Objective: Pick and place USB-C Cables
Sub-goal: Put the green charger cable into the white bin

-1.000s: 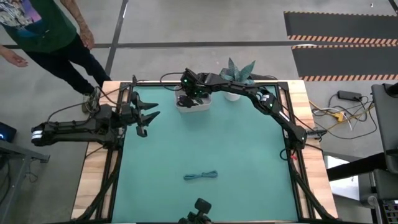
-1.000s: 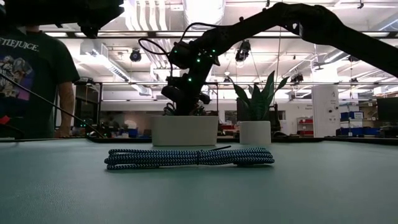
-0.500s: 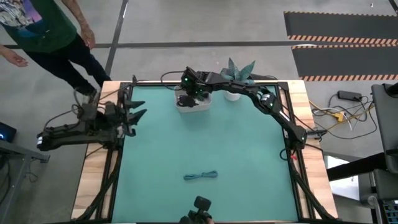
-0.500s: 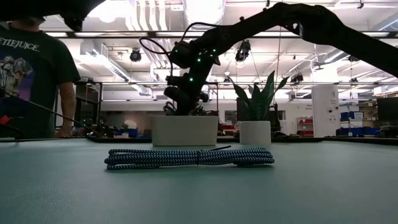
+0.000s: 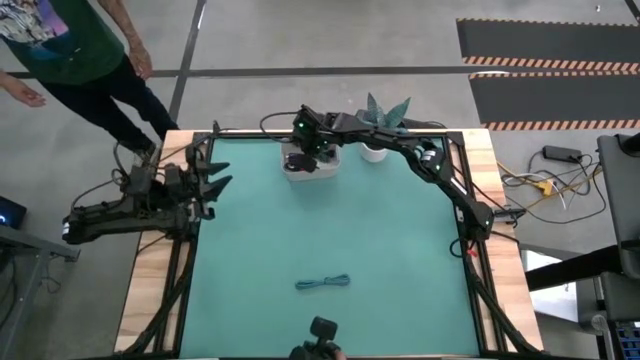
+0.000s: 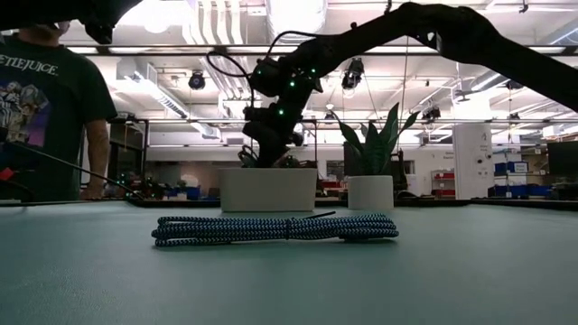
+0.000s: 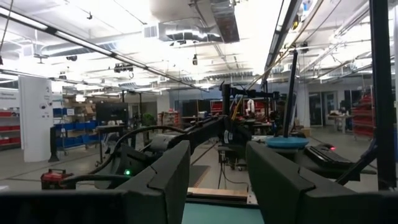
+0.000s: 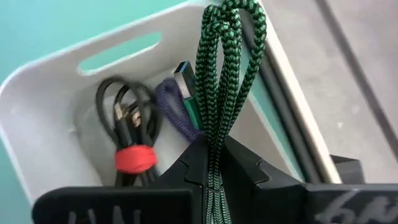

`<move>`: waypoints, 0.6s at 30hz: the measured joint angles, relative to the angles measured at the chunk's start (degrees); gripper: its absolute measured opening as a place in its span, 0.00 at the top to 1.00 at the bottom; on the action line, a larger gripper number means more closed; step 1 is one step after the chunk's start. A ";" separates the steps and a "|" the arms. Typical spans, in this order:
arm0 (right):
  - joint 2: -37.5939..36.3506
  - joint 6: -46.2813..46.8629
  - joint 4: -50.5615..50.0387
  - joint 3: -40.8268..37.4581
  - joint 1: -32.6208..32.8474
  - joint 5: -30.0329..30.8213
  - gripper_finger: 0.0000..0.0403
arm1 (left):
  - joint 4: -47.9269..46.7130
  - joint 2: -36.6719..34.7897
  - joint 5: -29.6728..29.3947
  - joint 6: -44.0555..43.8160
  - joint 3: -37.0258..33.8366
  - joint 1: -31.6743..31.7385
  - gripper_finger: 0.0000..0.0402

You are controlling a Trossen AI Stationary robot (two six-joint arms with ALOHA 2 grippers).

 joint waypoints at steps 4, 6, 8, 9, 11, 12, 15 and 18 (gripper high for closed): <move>0.02 -1.27 -0.15 -0.09 0.01 -1.09 0.94 | -0.23 0.04 -0.07 0.00 0.00 0.02 0.64; 0.02 -0.95 -0.17 -0.10 0.01 -1.11 0.94 | -0.26 0.02 -0.09 0.00 0.00 0.02 0.64; 0.05 -0.68 -0.28 -0.15 0.01 -1.11 0.94 | -0.24 -0.02 -0.09 0.00 -0.02 0.00 0.64; 0.11 -0.68 -0.26 -0.15 0.01 -1.12 0.94 | -0.24 -0.04 -0.09 -0.02 -0.02 0.01 0.64; 0.18 -0.69 -0.18 -0.21 0.01 -1.11 0.94 | -0.26 -0.01 -0.09 -0.02 -0.02 0.00 0.64; 0.24 -0.71 -0.19 -0.29 -0.01 -1.11 0.94 | -0.27 0.00 -0.09 -0.02 -0.02 0.01 0.64; 0.42 -0.68 -0.23 -0.43 -0.01 -1.11 0.94 | -0.28 0.00 -0.09 -0.02 -0.02 0.02 0.64; 0.42 -0.68 -0.18 -0.44 0.01 -1.11 0.94 | -0.28 -0.02 -0.09 -0.02 -0.02 0.01 0.64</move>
